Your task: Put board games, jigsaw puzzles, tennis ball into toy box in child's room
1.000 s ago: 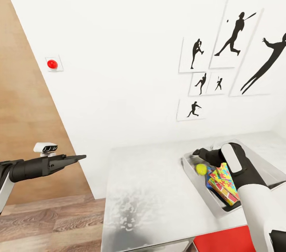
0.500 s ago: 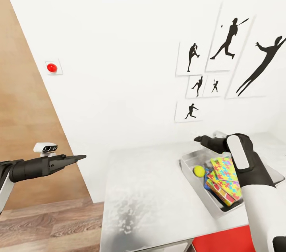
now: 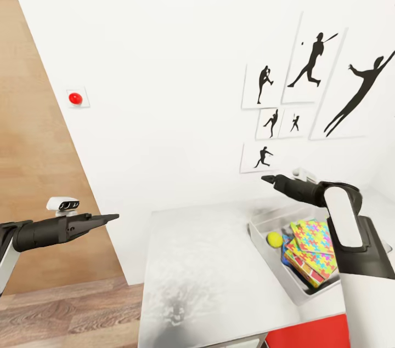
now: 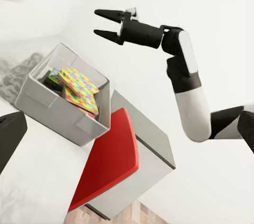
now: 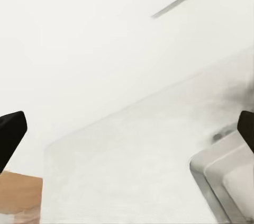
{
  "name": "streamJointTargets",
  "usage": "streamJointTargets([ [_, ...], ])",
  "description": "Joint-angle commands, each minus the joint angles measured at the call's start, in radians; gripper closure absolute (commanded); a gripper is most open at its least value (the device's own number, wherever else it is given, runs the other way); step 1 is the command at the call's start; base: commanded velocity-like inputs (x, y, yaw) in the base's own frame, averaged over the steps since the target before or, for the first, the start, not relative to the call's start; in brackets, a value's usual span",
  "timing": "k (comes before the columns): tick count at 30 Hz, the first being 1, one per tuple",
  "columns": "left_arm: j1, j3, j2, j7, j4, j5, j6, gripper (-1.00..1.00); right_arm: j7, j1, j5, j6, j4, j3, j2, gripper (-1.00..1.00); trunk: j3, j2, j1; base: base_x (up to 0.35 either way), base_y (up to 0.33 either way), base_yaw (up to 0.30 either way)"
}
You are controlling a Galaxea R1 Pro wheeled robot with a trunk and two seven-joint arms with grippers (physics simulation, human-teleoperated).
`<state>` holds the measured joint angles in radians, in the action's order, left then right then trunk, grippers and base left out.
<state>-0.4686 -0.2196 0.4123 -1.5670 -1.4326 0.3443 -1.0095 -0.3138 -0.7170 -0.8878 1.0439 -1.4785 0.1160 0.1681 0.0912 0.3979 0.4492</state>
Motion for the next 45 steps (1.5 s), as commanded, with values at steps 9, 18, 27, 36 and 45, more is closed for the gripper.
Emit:
streamJointTargets([
  [9,-0.001,0.000,0.000,-0.004,0.000,-0.001,-0.011,-1.00,0.001,0.093,-0.167,0.003,-0.101,-0.148,-0.018,-1.00,-0.012,0.002,0.001,0.000,0.000,0.000],
  [18,-0.001,-0.001,0.002,-0.004,0.001,-0.001,-0.010,-1.00,0.190,0.271,-0.173,-0.139,-0.108,-0.259,-0.112,-1.00,-0.027,0.002,0.001,-0.109,0.000,0.000],
  [27,-0.001,-0.019,0.002,-0.004,0.001,-0.001,-0.011,-1.00,0.336,0.360,-0.166,-0.306,-0.108,-0.321,-0.110,-1.00,-0.042,0.002,0.001,-0.129,0.000,0.000],
  [36,0.001,-0.021,0.000,-0.004,0.001,0.000,-0.011,-1.00,0.360,0.364,-0.164,-0.321,-0.108,-0.322,-0.110,-1.00,-0.057,0.002,0.001,-0.139,0.000,0.000],
  [45,0.007,-0.021,0.002,-0.004,0.002,0.005,-0.013,-1.00,0.380,0.366,-0.164,-0.323,-0.108,-0.317,-0.109,-1.00,-0.072,0.002,0.001,-0.016,0.000,0.000],
])
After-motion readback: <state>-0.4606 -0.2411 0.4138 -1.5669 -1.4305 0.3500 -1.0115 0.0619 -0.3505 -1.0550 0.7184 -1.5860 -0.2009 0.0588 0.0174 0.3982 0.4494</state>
